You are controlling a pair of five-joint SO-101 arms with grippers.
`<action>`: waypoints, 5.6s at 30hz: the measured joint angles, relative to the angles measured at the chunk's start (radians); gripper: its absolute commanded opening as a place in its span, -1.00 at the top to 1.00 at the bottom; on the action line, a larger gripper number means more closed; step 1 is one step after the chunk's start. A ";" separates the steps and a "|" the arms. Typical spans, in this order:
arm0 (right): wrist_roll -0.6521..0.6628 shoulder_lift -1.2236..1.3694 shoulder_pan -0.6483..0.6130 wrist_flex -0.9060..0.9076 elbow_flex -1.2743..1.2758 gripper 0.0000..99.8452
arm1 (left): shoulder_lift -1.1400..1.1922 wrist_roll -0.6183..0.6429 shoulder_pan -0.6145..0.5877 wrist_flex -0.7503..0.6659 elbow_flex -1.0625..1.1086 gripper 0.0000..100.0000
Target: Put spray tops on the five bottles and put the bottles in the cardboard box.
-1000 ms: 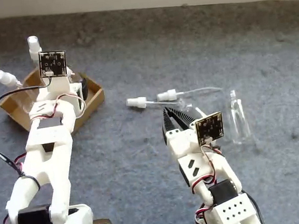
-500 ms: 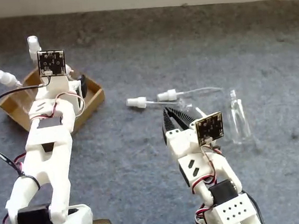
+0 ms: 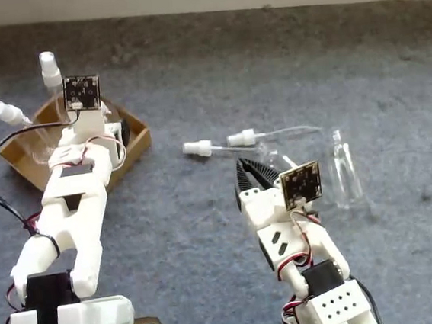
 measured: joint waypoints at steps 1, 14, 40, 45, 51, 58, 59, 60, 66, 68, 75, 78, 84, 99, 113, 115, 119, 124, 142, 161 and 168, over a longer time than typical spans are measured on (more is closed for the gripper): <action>0.000 0.000 0.000 0.000 0.000 0.99 | 0.002 0.000 0.000 0.000 0.000 0.83; 0.000 0.000 0.000 0.000 0.000 0.99 | 0.002 0.000 0.000 0.000 0.000 0.82; 0.000 0.000 0.000 0.000 0.000 0.99 | 0.002 0.000 0.000 0.000 0.000 0.65; 0.000 0.000 0.000 0.000 0.000 0.99 | 0.002 0.000 0.000 0.000 0.000 0.61; 0.000 0.000 0.000 0.000 0.000 0.99 | 0.002 0.000 0.000 0.000 0.000 0.61; 0.000 0.000 0.000 0.000 0.000 0.99 | 0.002 0.000 0.000 0.000 0.000 0.61; 0.000 0.000 0.000 0.000 0.000 0.99 | 0.002 0.000 0.000 0.000 0.000 0.61; 0.000 0.000 0.000 0.000 0.000 0.99 | 0.002 0.000 0.000 0.000 0.000 0.61; 0.000 0.000 0.003 0.000 0.000 0.99 | 0.002 0.000 0.000 0.000 0.000 0.60; 0.000 0.000 0.003 0.000 0.000 0.99 | 0.002 0.000 0.000 0.000 0.000 0.57; 0.000 0.000 0.003 0.000 0.000 0.99 | 0.002 0.000 0.000 0.000 0.000 0.45; 0.000 0.000 0.003 0.000 0.000 0.99 | 0.002 0.000 0.000 0.000 0.000 0.45; 0.000 0.000 0.003 0.000 0.000 0.99 | 0.002 0.000 0.000 0.000 0.000 0.45; 0.000 0.000 0.003 0.000 0.000 0.99 | 0.002 0.000 0.000 0.000 -0.011 0.45; 0.000 0.000 0.003 0.000 0.000 0.99 | -0.123 0.000 0.000 0.048 -0.026 0.45; 0.000 0.000 0.003 0.000 0.000 0.99 | -0.141 0.000 0.000 0.048 -0.026 0.45; 0.000 0.000 0.003 0.000 0.000 0.99 | -0.186 0.000 0.000 0.048 -0.026 0.45; 0.000 0.000 0.003 0.000 0.000 0.99 | -0.232 0.000 0.000 0.048 -0.026 0.45; 0.000 0.000 0.008 0.000 0.000 0.99 | -0.462 0.000 0.060 0.436 -0.226 0.45; 0.000 0.000 0.468 0.000 0.000 0.99 | -0.476 0.000 0.442 0.991 -0.331 0.45; 0.000 0.000 0.793 0.000 0.000 0.99 | -0.476 0.000 0.545 0.991 -0.305 0.45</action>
